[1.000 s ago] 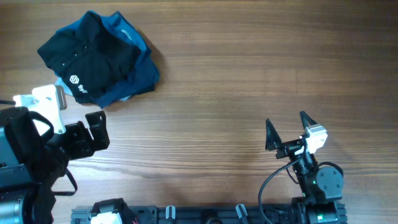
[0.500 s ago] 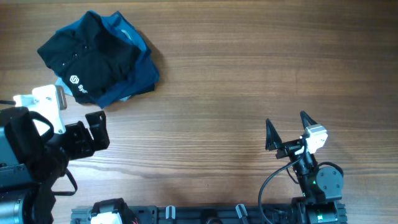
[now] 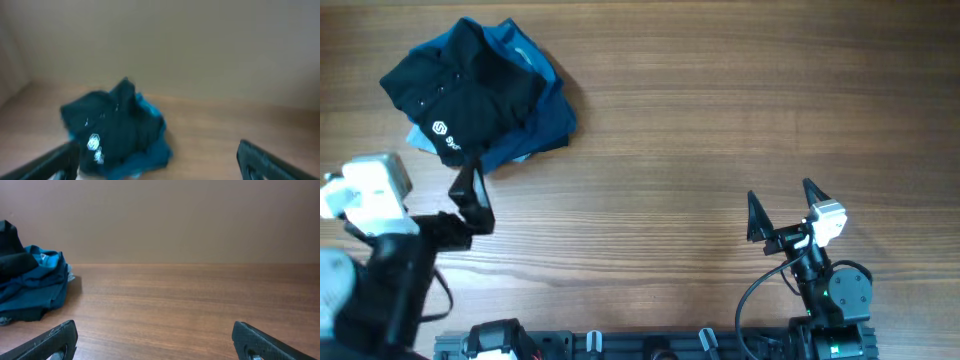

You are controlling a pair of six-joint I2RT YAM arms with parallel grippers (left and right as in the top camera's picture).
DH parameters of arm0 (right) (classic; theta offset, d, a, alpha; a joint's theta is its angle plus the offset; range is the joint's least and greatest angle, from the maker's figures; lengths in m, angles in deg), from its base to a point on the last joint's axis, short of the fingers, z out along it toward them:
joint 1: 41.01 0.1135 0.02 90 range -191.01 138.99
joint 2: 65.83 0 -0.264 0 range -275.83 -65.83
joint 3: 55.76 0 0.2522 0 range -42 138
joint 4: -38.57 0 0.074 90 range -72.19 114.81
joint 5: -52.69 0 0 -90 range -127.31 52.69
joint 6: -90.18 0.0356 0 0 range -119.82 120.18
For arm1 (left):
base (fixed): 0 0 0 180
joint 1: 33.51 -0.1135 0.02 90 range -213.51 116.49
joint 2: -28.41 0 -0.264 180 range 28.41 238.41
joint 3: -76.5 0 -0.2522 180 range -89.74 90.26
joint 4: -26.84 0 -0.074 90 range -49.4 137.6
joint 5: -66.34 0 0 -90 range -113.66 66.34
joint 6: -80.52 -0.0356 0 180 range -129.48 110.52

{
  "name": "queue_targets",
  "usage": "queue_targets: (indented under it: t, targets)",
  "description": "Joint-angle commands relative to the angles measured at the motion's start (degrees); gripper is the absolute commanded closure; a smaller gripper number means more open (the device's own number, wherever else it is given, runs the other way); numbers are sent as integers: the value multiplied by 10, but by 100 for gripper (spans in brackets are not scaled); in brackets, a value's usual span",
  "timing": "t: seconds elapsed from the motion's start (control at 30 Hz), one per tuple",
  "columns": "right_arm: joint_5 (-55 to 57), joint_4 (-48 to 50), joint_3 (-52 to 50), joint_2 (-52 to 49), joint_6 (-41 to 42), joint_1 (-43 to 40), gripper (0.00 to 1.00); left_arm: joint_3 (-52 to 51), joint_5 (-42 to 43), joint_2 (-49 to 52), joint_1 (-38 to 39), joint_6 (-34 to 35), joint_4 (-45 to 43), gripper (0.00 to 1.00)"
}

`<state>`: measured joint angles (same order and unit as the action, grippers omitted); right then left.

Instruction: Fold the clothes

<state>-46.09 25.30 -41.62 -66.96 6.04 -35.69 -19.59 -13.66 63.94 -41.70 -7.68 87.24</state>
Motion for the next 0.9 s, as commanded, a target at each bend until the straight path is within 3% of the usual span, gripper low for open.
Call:
queue_targets:
  t: [0.0, 0.13, 0.33, 0.47, 0.7, 0.87]
  targets:
    - [-7, 3, -1, 2, -10, -4, 0, -180, 69, -83, 4, 2, -134, 0]
    - [-7, 3, -1, 2, -10, -4, 0, -347, 137, -170, 4, 2, -254, 0]
    - [-7, 3, -1, 2, -10, -4, 0, -504, 156, -290, 5, 17, -301, 0]
    - [-7, 3, -1, 2, -10, -4, 0, -560, 144, -354, 5, 17, -337, 0]
    - [-7, 3, -1, 2, -10, -4, 0, -620, 103, -354, 27, 17, -347, 0]
    - [-7, 3, -1, 2, -10, -4, 1, -683, 107, -354, 34, 17, -406, 0]
